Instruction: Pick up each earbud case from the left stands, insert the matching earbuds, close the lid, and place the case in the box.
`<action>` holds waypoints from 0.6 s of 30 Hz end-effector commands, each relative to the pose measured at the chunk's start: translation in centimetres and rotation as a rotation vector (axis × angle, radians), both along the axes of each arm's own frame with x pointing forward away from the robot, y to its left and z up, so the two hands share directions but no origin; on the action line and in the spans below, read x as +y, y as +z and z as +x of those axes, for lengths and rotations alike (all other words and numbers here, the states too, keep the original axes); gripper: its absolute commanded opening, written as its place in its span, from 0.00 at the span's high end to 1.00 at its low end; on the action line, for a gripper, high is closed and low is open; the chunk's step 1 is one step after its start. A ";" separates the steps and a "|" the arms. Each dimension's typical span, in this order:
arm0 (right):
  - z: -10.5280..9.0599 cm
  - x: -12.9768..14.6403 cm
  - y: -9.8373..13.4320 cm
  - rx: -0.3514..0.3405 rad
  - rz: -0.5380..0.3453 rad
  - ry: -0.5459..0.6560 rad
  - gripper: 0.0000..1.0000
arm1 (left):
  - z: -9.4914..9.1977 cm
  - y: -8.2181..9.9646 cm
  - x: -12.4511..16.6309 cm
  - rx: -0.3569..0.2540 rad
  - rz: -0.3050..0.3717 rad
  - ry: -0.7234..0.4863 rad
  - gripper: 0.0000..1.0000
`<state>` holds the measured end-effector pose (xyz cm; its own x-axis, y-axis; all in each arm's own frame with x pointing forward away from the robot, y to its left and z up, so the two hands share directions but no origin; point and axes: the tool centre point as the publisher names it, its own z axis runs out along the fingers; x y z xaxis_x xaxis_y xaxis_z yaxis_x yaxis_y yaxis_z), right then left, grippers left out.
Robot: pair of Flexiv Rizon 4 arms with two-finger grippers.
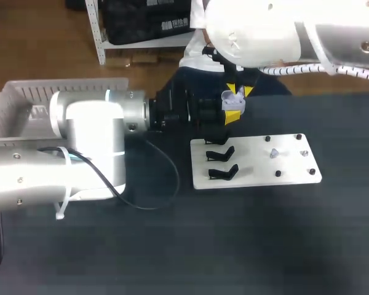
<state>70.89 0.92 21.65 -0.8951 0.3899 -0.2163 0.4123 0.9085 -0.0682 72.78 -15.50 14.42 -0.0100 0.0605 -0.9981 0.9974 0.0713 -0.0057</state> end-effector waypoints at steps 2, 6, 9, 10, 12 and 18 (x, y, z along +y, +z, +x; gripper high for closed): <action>0.4 0.3 -0.3 0.006 0.003 -0.003 1.00 | -0.3 -0.2 0.0 -0.007 -0.008 0.010 1.00; 0.5 0.3 -0.5 0.012 0.004 -0.010 1.00 | -0.3 -0.2 0.0 -0.007 -0.008 0.010 1.00; 0.5 0.2 -0.8 0.016 0.008 -0.016 1.00 | -0.3 -0.2 0.0 -0.007 -0.008 0.010 1.00; 0.5 0.2 -0.8 0.019 0.010 -0.018 1.00 | -0.3 -0.2 0.0 -0.007 -0.008 0.010 1.00; 0.5 0.2 -0.9 0.023 0.015 -0.018 1.00 | -0.3 -0.2 0.0 -0.007 -0.008 0.010 1.00; 0.4 0.4 -1.0 0.029 0.020 -0.012 1.00 | -0.3 -0.2 0.0 -0.007 -0.008 0.010 1.00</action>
